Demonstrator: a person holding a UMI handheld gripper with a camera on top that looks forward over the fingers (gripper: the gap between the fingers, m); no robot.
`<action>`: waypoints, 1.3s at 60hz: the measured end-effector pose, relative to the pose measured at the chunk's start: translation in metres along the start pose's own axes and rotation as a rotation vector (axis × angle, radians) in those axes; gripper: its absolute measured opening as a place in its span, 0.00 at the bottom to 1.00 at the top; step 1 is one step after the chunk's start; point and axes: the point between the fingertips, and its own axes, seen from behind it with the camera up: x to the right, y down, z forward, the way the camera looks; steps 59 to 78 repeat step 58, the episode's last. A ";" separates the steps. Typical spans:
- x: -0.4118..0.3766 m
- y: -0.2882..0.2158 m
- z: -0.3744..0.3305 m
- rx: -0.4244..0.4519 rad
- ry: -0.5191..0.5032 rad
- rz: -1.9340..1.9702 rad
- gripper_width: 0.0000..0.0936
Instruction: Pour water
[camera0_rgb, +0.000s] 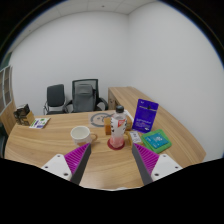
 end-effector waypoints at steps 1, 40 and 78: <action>-0.002 0.000 -0.011 0.001 0.000 -0.001 0.92; -0.040 0.044 -0.238 -0.026 -0.004 -0.002 0.92; -0.040 0.036 -0.243 -0.019 -0.017 -0.015 0.92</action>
